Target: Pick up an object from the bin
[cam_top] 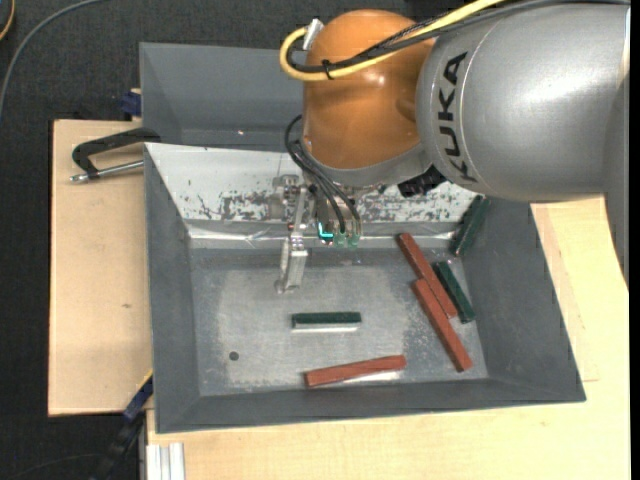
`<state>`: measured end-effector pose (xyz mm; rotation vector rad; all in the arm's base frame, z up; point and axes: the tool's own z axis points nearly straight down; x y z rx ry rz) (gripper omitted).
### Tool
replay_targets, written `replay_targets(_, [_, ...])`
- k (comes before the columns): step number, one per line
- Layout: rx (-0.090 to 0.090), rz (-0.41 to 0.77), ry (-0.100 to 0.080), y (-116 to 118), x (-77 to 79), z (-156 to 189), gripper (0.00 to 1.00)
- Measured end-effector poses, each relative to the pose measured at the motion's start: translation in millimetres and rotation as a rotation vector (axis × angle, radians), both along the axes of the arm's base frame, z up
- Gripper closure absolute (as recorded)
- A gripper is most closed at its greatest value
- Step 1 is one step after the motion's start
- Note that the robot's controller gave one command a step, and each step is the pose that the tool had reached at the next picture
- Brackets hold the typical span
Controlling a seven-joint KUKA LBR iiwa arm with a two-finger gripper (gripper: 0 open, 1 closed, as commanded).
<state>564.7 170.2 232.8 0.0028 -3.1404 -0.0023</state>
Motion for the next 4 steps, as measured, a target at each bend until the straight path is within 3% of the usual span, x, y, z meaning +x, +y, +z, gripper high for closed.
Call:
replay_targets(1, [-0.001,0.137,0.003,-25,-42.3,-164,0.0])
replay_targets(2, [0.0,0.337,-0.004,-127,-27.0,-162,0.0])
replay_targets(3, [0.001,0.338,-0.004,-126,-27.1,-162,1.0])
replay_targets(4, [-0.002,0.488,-0.016,-118,-22.6,24,1.0])
